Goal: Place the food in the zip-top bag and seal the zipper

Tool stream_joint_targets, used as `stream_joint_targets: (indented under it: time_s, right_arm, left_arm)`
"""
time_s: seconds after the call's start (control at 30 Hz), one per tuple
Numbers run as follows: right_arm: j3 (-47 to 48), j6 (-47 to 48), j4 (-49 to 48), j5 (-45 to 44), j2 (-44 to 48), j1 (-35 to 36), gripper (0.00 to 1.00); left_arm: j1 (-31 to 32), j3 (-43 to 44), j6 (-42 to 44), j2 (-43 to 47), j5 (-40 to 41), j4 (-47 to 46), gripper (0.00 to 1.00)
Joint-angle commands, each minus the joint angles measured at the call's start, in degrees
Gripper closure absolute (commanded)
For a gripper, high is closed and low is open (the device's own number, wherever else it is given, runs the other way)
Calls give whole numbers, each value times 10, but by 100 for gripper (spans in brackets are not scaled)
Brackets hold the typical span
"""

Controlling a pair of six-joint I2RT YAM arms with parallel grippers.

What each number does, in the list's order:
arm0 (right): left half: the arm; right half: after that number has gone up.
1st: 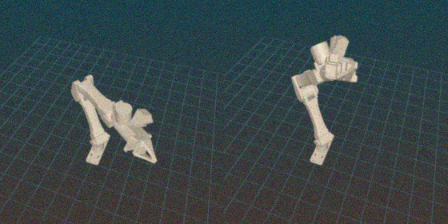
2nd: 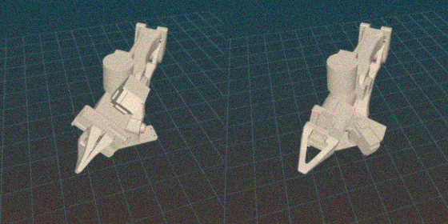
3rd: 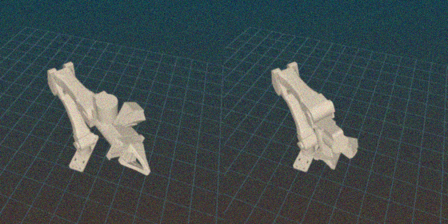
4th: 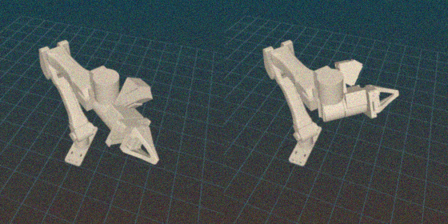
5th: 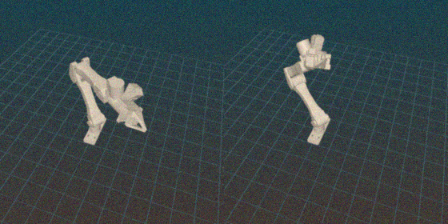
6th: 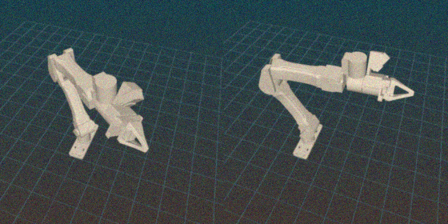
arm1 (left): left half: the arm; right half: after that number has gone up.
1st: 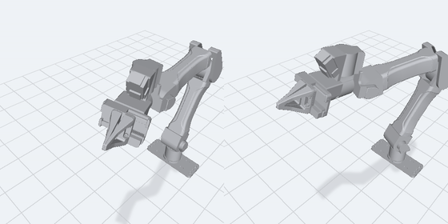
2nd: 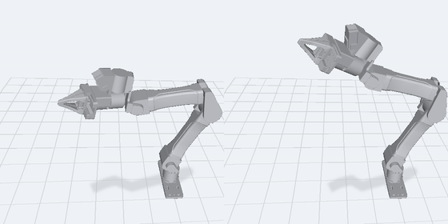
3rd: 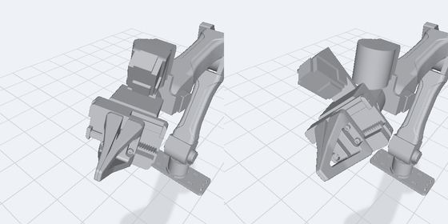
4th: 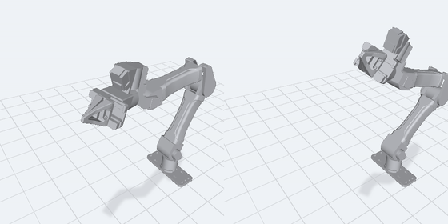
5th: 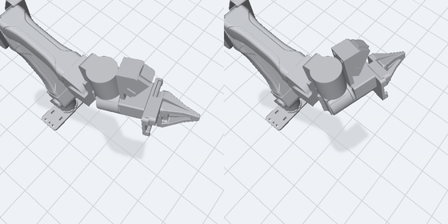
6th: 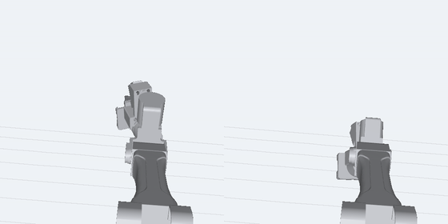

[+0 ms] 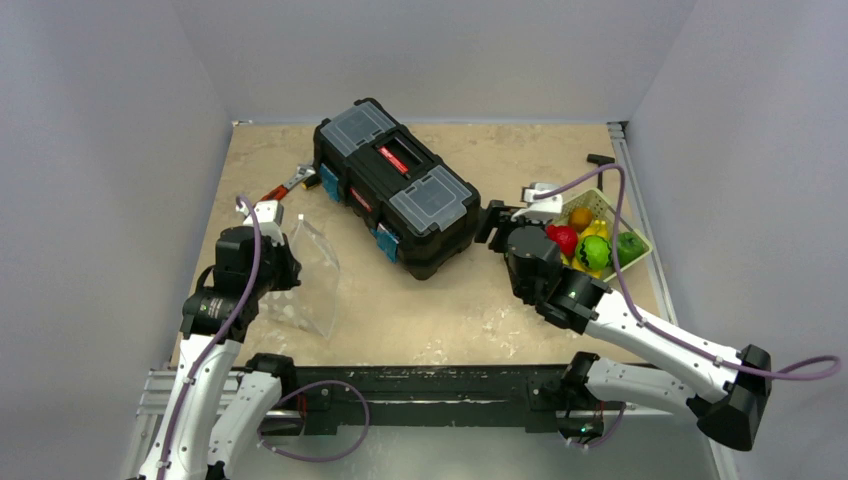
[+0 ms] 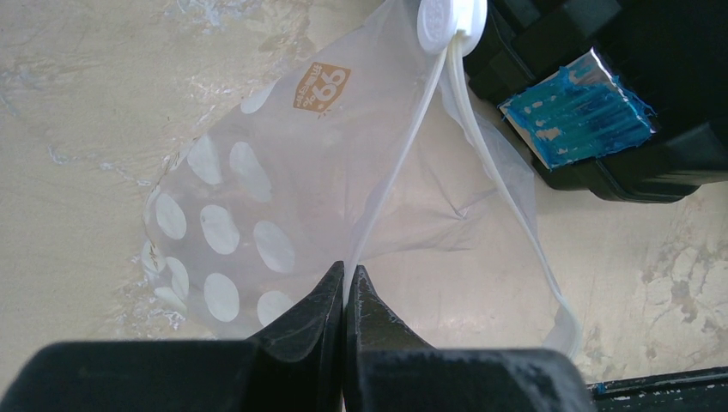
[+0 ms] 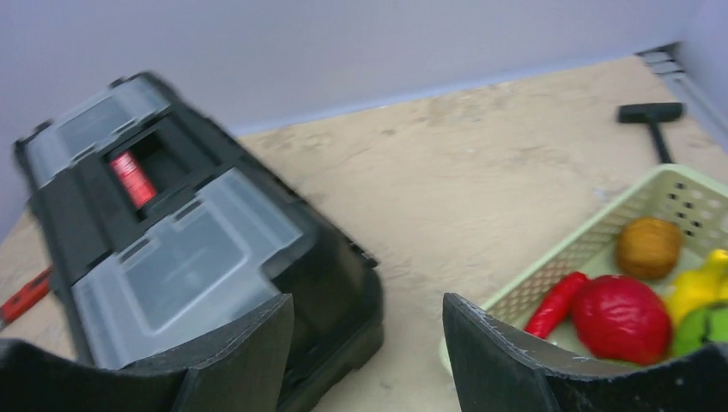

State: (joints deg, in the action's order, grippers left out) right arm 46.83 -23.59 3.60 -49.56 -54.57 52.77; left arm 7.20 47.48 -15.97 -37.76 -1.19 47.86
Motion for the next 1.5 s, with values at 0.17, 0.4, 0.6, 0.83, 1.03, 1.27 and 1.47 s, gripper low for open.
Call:
stream_joint_targets:
  time_s: [0.17, 0.4, 0.6, 0.83, 1.03, 1.27, 1.47]
  right_arm:
    - [12, -143, 95, -24, -14, -188, 37]
    - [36, -208, 144, 112, -117, -341, 33]
    - [57, -230, 157, 135, -212, -372, 26]
    - [112, -312, 257, 60, -308, -378, 25]
    - [111, -315, 260, 24, -345, -380, 26]
    - [102, -326, 257, 5, -358, -380, 25]
    - [104, -317, 243, 22, -385, -381, 30]
  left_arm:
    - [-3, 23, -6, 2, -20, -16, 100]
    - [-3, 21, -6, 8, -25, -17, 100]
    - [-3, 21, -6, 10, -28, -17, 100]
    - [-3, 20, -5, 10, -29, -18, 100]
    - [-3, 20, -6, 10, -30, -18, 100]
    - [-3, 19, -7, 10, -30, -18, 100]
    - [-3, 19, -7, 8, -30, -18, 100]
